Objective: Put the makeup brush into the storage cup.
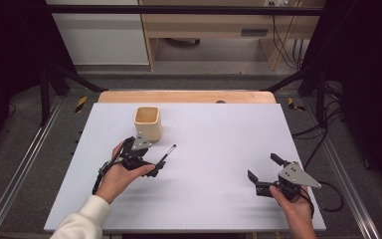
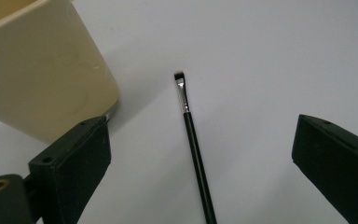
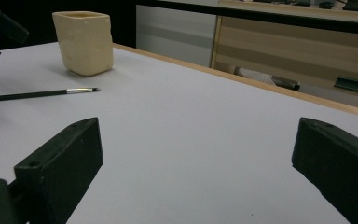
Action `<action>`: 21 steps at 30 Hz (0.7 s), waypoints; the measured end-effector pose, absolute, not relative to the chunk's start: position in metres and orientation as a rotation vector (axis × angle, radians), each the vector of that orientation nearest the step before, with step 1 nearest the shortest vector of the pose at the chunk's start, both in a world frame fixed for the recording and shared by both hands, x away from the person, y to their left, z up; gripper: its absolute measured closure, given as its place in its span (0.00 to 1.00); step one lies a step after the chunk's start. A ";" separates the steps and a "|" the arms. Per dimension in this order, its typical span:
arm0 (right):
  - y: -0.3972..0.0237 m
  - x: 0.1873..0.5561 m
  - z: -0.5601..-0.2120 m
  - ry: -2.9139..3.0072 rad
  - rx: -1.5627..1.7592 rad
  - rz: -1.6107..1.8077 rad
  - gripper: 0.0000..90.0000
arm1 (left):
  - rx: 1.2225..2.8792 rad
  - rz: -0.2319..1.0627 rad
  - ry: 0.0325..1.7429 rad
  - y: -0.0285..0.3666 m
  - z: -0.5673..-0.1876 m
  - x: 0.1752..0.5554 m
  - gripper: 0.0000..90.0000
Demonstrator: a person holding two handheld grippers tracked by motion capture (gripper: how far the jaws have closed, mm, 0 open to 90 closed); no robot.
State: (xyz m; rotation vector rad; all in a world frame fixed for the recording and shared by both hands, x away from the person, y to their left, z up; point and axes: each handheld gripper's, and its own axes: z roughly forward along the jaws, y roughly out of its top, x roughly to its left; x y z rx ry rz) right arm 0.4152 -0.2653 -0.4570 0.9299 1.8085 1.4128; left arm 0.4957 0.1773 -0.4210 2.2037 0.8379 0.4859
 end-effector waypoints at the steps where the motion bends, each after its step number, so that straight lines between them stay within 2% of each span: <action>1: -0.265 0.415 -0.457 1.809 0.929 1.413 0.03 | 2.210 0.486 0.841 0.177 -0.421 0.497 0.05; 21: -0.267 0.416 -0.457 1.807 0.927 1.413 0.03 | 2.347 0.449 0.889 0.162 -0.428 0.515 0.06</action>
